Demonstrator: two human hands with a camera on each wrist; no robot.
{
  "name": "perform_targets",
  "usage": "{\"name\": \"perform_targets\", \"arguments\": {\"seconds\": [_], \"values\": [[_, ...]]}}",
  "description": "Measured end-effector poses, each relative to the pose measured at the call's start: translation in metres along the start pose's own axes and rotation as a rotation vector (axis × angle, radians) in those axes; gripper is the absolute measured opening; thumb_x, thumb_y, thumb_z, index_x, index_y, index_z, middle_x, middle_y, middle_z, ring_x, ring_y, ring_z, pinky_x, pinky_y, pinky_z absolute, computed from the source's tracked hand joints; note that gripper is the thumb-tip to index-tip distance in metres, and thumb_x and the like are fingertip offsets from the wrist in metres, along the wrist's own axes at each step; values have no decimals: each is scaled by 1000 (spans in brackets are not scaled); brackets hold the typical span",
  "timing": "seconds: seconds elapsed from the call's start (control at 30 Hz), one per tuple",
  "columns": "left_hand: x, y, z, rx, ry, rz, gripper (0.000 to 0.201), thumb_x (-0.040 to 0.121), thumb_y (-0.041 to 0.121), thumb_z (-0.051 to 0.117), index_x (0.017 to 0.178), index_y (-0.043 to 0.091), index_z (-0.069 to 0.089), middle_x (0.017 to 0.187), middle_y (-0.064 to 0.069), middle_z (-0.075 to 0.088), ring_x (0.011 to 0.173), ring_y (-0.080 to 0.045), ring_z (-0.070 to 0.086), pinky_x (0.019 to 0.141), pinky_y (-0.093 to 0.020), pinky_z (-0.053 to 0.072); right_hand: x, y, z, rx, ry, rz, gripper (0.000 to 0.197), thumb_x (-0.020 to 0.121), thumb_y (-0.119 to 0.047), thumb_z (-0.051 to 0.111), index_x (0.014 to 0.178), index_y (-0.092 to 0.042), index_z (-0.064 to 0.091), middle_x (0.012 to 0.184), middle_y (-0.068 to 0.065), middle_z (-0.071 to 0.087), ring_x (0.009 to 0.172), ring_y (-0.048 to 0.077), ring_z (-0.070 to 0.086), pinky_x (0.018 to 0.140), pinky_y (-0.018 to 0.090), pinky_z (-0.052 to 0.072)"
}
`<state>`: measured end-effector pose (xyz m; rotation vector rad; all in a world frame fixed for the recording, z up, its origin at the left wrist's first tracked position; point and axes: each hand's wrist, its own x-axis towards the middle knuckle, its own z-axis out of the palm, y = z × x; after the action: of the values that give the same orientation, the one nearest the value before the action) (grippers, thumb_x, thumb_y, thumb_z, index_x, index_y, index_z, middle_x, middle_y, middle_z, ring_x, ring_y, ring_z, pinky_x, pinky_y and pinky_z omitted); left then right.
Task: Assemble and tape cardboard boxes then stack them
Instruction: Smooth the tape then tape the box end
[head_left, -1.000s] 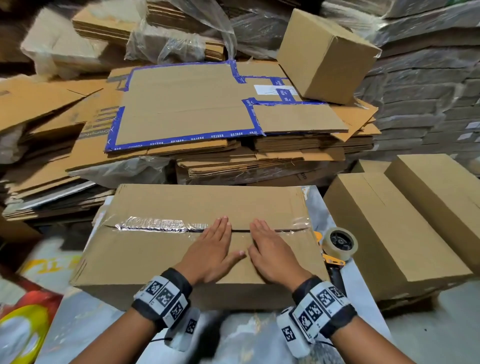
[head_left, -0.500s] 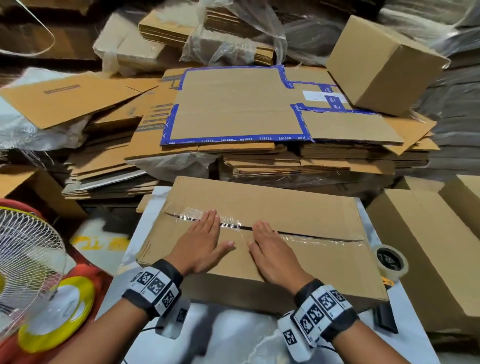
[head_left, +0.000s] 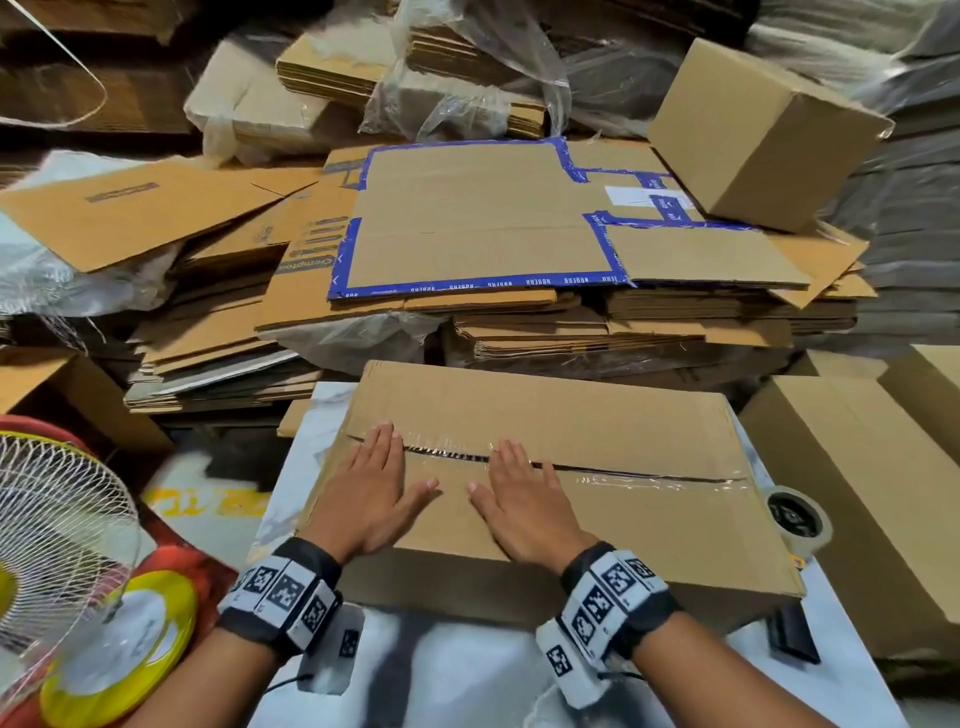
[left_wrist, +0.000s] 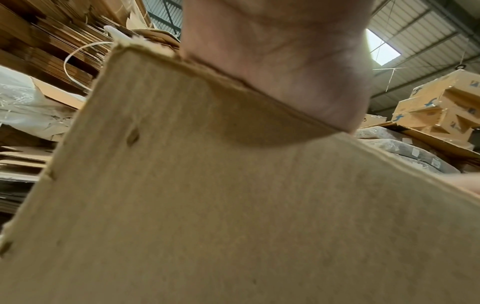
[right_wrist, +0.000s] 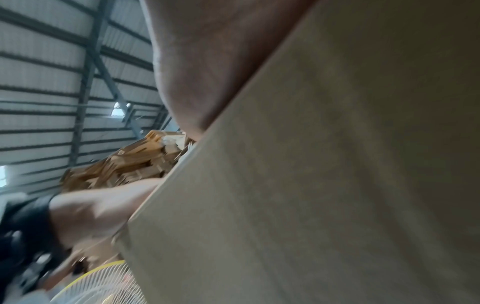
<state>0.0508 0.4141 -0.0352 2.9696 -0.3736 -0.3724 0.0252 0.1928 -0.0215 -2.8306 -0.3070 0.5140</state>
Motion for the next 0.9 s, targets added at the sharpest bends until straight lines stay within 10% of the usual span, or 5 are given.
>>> {"name": "perform_targets", "arguments": {"seconds": [0.27, 0.53, 0.9], "values": [[-1, 4, -4, 105, 34, -23, 107, 83, 83, -9, 159, 8, -8, 166, -13, -16, 154, -24, -15, 124, -41, -9, -34, 74, -14, 26, 45, 319, 82, 100, -66, 5, 161, -12, -2, 168, 5, -12, 156, 20, -10, 125, 48, -6], [12, 79, 7, 34, -86, 285, 98, 90, 77, 4, 159, 9, -11, 164, -6, -22, 153, -18, -19, 125, -34, -6, -18, 50, -4, 53, 79, 199, 75, 105, -58, 12, 161, -9, 0, 169, 8, -9, 156, 20, -9, 125, 44, -4], [19, 66, 12, 31, -67, 287, 110, 77, 88, -12, 158, 14, -14, 163, -3, -26, 151, -14, -25, 123, -33, -10, -60, 174, -24, -23, 281, 760, 75, 105, -55, 21, 161, -11, -2, 167, 10, -19, 154, 28, -19, 121, 64, -5]]}}
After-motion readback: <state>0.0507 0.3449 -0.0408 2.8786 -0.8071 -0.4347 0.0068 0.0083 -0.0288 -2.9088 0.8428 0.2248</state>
